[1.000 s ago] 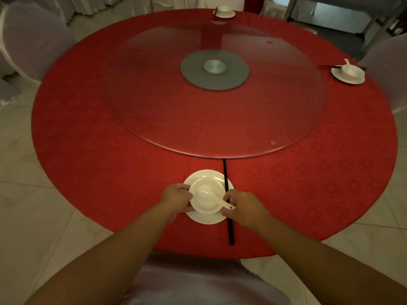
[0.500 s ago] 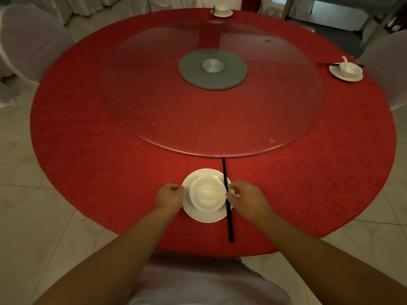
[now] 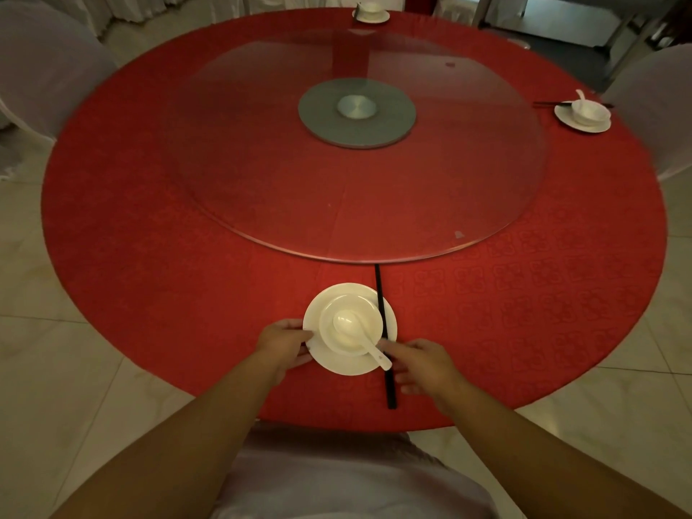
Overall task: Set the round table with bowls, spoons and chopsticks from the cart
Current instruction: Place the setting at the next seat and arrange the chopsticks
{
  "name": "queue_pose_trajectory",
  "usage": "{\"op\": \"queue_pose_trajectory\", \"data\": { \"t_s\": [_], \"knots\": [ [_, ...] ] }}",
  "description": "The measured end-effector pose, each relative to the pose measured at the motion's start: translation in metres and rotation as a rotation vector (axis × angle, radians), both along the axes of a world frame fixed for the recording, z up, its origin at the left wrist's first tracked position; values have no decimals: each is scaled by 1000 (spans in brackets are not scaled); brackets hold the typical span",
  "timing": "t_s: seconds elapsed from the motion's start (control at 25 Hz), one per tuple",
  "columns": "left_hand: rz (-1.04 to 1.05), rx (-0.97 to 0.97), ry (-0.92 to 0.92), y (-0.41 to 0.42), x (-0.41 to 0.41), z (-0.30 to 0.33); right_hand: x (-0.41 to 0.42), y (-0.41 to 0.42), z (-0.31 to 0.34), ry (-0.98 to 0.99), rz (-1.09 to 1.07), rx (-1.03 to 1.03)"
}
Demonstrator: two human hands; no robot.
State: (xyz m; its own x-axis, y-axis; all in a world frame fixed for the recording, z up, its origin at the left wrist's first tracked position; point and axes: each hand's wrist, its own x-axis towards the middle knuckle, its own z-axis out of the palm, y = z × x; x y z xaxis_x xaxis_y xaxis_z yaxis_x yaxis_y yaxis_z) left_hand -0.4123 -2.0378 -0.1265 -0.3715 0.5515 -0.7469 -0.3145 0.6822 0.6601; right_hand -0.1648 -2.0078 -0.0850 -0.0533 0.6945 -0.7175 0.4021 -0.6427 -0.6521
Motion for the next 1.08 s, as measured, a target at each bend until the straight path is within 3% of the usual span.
{"op": "queue_pose_trajectory", "data": {
  "t_s": [0.12,0.32,0.6,0.8,1.08],
  "knots": [
    [-6,-6,19,0,1,-1,-9,-3,4,43,80,-60],
    [-14,-35,31,-3,1,-1,-9,9,3,110,-84,35],
    [-22,-49,41,-7,1,1,-13,27,-5,104,-57,180],
    [-14,-49,40,-8,1,1,-4,26,-9,21,-193,240],
    [-3,-46,29,-8,1,0,5,-6,-23,-37,50,-34]
  ]
}}
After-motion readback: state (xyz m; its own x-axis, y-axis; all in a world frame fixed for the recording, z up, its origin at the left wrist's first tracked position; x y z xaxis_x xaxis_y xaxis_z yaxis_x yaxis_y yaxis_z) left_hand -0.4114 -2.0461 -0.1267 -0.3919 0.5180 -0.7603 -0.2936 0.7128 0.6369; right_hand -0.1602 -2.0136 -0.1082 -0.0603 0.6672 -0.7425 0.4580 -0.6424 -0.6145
